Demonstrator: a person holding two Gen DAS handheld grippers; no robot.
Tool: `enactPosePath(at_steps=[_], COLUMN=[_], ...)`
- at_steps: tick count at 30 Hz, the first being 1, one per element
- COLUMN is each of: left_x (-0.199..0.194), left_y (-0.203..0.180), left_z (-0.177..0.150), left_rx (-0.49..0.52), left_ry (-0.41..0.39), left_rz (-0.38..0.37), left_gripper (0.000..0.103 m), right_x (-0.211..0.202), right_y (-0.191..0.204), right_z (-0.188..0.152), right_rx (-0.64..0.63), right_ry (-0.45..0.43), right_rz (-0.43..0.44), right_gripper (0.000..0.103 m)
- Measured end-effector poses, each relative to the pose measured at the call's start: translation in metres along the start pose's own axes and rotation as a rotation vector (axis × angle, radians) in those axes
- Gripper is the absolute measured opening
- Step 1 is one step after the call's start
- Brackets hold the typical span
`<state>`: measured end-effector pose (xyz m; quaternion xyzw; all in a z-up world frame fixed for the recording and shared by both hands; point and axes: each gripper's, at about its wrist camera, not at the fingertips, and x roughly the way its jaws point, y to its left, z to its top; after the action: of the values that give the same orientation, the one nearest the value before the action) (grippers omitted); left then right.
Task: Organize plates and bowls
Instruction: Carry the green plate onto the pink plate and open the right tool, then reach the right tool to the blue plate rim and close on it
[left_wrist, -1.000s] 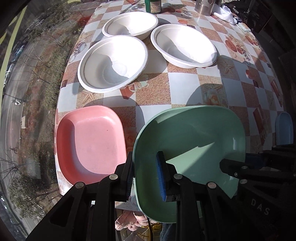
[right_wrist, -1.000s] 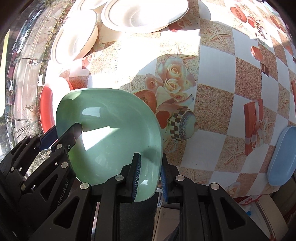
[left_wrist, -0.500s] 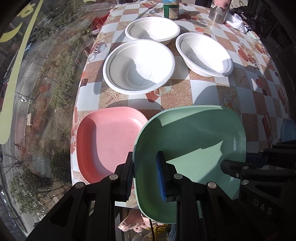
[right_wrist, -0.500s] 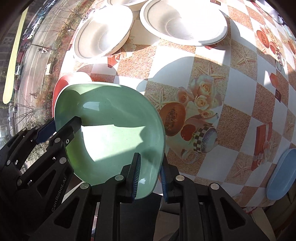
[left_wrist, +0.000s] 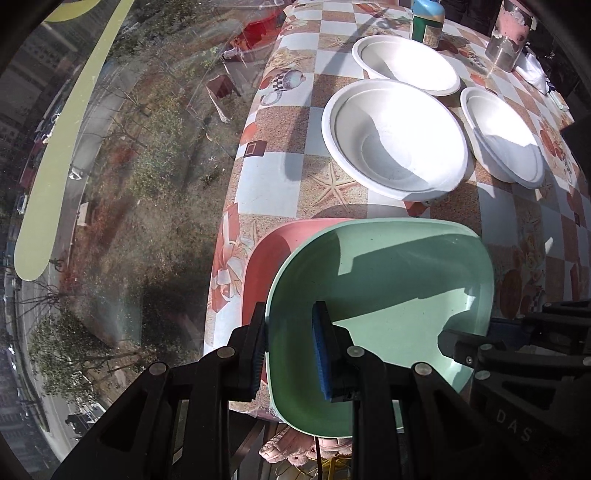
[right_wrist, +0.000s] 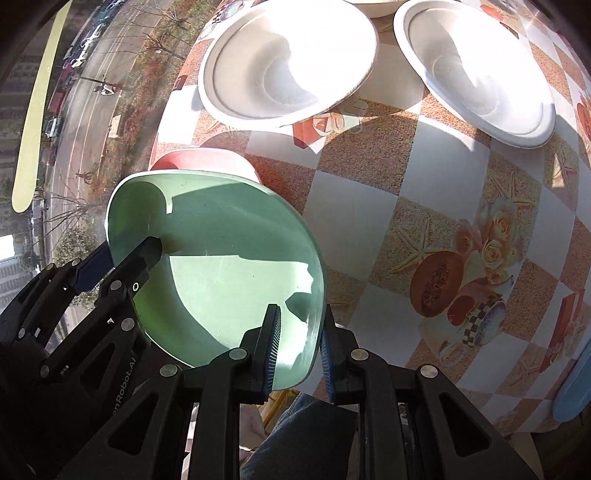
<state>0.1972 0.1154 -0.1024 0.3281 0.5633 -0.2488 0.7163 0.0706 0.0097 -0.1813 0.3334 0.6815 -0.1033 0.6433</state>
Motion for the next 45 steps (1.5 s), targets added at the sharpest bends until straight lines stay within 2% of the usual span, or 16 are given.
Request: enactPosePath(at_steps=[6, 10, 12, 13, 14, 17, 19, 21, 23, 28, 33, 41, 45], left_x=[0.024, 0.034, 0.034, 0.035, 0.034, 0.024, 0.022, 0.021, 0.019, 0.01, -0.008, -0.036, -0.039], left_y=[0.02, 0.02, 0.02, 0.019, 0.019, 0.028, 0.034, 0.036, 0.031, 0.004, -0.044, -0.148, -0.185], left_z=[0.0, 0.004, 0.005, 0.006, 0.006, 0.002, 0.0, -0.003, -0.005, -0.006, -0.005, -0.004, -0.002], left_rx=[-0.05, -0.041, -0.031, -0.029, -0.031, -0.051, -0.065, -0.08, -0.077, -0.016, 0.075, 0.304, 0.352], left_ry=[0.018, 0.011, 0.0, 0.002, 0.001, -0.029, -0.019, 0.0, 0.007, 0.018, -0.006, -0.032, -0.018], left_rz=[-0.002, 0.02, 0.03, 0.043, 0.06, 0.12, 0.106, 0.087, 0.069, 0.061, -0.008, -0.098, -0.155], left_gripper=[0.026, 0.026, 0.032, 0.042, 0.059, 0.08, 0.081, 0.081, 0.081, 0.081, 0.081, 0.081, 0.081], right_x=[0.022, 0.031, 0.035, 0.038, 0.039, 0.042, 0.038, 0.035, 0.03, 0.024, 0.013, -0.016, -0.038], right_y=[0.024, 0.034, 0.036, 0.039, 0.041, 0.046, 0.042, 0.034, 0.021, -0.017, -0.065, -0.148, -0.203], right_z=[0.015, 0.021, 0.023, 0.024, 0.024, 0.025, 0.027, 0.025, 0.021, -0.001, -0.032, -0.087, -0.12], right_rx=[-0.031, -0.01, -0.007, -0.009, -0.012, -0.024, -0.025, -0.015, -0.001, 0.044, 0.129, 0.363, 0.504], right_ry=[0.0, 0.005, 0.004, 0.0, -0.001, -0.001, -0.001, -0.019, -0.036, -0.033, -0.058, -0.15, -0.219], right_rz=[0.007, 0.019, 0.013, 0.01, 0.008, 0.03, 0.005, -0.023, -0.003, -0.065, -0.129, -0.214, -0.298], right_gripper=[0.023, 0.023, 0.023, 0.023, 0.023, 0.024, 0.04, 0.085, 0.1, 0.1, 0.1, 0.1, 0.1])
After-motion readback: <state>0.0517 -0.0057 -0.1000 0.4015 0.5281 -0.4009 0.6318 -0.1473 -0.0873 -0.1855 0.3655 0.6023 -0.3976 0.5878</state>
